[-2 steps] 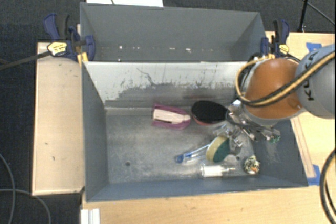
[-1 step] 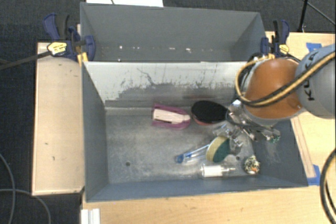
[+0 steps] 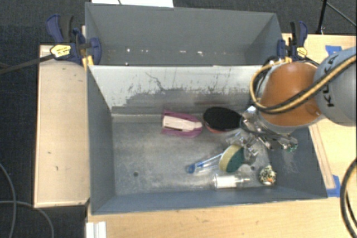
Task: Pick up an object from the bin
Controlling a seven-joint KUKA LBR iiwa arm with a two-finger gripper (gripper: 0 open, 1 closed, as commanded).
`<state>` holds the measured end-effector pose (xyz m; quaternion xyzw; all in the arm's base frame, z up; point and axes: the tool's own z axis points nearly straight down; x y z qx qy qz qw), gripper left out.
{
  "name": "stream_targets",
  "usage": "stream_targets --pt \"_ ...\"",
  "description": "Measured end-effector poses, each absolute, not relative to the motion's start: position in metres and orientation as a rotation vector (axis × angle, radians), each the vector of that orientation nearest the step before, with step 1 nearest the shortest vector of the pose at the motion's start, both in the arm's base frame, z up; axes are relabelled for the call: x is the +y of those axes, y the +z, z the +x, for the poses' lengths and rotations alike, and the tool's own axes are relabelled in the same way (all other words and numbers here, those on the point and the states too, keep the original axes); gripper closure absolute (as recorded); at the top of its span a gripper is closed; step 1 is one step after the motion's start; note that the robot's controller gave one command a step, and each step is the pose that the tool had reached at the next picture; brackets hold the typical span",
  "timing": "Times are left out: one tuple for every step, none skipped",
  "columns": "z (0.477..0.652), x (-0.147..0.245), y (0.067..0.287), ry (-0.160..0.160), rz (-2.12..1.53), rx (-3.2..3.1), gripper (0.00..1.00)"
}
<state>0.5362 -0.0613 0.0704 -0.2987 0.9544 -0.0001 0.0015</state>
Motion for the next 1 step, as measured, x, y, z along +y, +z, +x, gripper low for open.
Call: stream_targets --pt "0.5363 -0.0613 0.0704 0.0 -0.94 2.994 1.0"
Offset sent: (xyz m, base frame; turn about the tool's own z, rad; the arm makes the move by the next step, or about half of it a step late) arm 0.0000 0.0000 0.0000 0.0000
